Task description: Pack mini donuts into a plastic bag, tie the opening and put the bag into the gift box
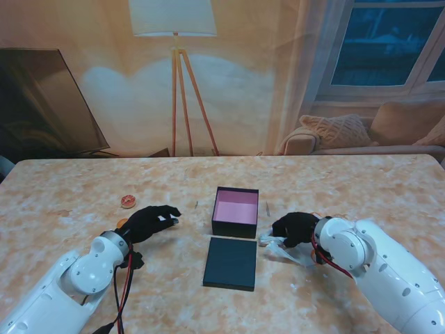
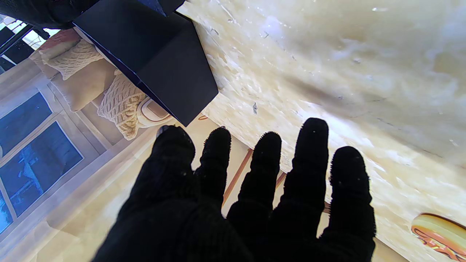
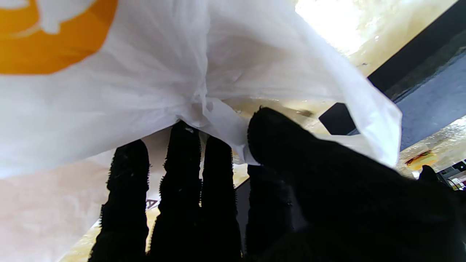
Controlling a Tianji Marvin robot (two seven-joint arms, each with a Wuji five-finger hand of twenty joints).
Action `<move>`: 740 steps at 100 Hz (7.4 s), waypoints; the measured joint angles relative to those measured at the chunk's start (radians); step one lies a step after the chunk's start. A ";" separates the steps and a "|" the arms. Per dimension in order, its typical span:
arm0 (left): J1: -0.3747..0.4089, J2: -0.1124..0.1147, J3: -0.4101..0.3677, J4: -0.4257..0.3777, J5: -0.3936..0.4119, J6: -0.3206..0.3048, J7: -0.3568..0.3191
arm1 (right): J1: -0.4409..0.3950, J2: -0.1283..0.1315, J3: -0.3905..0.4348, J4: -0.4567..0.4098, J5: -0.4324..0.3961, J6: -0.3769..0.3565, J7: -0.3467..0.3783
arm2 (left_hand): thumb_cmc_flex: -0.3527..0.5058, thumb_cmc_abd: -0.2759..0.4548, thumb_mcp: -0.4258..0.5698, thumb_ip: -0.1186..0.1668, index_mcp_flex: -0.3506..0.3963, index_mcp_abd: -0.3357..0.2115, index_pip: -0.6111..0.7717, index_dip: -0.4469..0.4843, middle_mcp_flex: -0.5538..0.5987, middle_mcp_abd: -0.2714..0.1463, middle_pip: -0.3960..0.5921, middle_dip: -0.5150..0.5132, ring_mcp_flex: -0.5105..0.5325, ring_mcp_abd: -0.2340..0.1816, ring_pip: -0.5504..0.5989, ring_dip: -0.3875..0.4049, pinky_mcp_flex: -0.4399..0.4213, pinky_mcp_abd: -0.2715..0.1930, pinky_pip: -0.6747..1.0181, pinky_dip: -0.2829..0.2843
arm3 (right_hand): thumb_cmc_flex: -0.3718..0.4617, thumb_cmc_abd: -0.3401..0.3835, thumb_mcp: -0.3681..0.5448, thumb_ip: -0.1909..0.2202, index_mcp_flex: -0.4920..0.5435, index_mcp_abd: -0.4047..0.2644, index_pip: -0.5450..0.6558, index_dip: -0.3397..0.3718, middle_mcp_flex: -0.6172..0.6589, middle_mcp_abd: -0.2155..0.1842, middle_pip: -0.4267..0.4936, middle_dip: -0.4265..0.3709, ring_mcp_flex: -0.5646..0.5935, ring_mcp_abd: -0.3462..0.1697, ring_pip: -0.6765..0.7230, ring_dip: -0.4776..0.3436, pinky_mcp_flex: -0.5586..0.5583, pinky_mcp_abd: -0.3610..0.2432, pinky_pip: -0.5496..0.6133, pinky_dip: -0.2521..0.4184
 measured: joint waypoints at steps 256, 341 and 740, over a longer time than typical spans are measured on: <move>0.001 0.006 0.021 -0.022 -0.034 0.006 -0.039 | -0.140 -0.022 0.333 -0.223 0.132 -0.099 -0.026 | 0.000 0.000 0.000 0.000 0.013 0.000 0.000 0.000 0.030 0.000 0.022 0.012 0.011 0.000 0.011 0.000 0.022 0.000 0.024 0.000 | -0.090 0.274 -0.184 0.082 0.131 0.159 0.011 -0.024 0.226 0.058 0.098 0.010 0.176 0.040 0.078 -0.072 -0.002 0.071 -0.058 -0.299; -0.035 0.024 0.069 -0.205 -0.107 -0.048 -0.121 | -0.191 -0.022 0.435 -0.348 0.174 -0.080 -0.018 | 0.143 -0.065 0.023 0.000 0.112 0.068 -0.001 -0.007 0.034 -0.037 0.079 0.016 0.008 -0.056 -0.003 -0.064 0.130 -0.129 0.043 -0.104 | -0.102 0.275 -0.184 0.119 0.131 0.159 0.021 -0.024 0.225 0.058 0.196 0.094 0.170 0.040 0.264 0.026 0.000 0.081 -0.006 -0.208; -0.516 -0.215 0.722 0.002 -0.255 0.550 0.119 | -0.236 -0.041 0.423 -0.408 0.492 0.039 -0.001 | -0.304 -0.710 1.016 -0.123 0.186 0.018 0.186 -0.187 0.108 -0.113 0.139 -0.114 0.190 -0.165 0.097 -0.110 0.427 -0.242 0.261 -0.214 | 0.050 0.207 -0.212 -0.084 0.136 0.246 -0.053 -0.316 -0.005 0.252 -0.444 -0.647 -0.102 0.243 -0.777 -0.637 -0.260 0.112 -0.320 -0.473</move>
